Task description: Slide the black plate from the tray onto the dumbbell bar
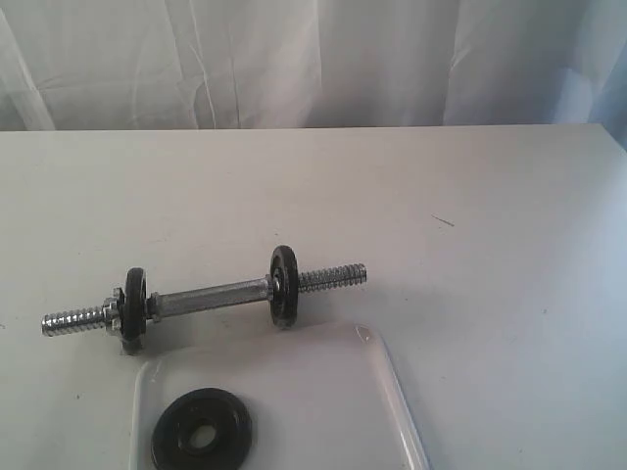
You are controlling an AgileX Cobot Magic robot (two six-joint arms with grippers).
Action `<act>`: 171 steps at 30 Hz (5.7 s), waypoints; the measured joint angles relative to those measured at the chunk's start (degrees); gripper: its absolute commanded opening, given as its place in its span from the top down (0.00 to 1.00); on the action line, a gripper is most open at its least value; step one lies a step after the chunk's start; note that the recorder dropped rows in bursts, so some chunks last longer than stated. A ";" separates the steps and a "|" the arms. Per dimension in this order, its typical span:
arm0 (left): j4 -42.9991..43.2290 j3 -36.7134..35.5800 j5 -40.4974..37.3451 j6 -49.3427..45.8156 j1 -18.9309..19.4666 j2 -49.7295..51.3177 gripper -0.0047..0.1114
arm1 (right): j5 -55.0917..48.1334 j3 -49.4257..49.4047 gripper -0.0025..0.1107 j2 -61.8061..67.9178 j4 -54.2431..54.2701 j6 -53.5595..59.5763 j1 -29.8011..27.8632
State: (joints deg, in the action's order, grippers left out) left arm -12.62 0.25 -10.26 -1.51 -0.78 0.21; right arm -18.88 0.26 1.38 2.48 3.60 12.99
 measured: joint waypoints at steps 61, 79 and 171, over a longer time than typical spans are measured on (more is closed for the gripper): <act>-5.81 76.18 -32.57 -54.50 -24.69 100.34 0.22 | 0.00 0.00 0.98 0.00 0.00 0.00 0.00; -2.71 76.31 -27.75 -54.25 -26.22 107.79 0.22 | 0.00 0.00 0.98 0.00 0.00 0.00 0.00; -1.64 74.93 -19.83 -48.38 -31.75 107.37 0.96 | 0.00 0.00 0.98 0.00 0.00 0.00 0.00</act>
State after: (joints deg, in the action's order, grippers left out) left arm -14.26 75.19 -30.08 -49.89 -32.53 107.58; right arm -18.88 0.26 1.38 2.48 3.60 12.99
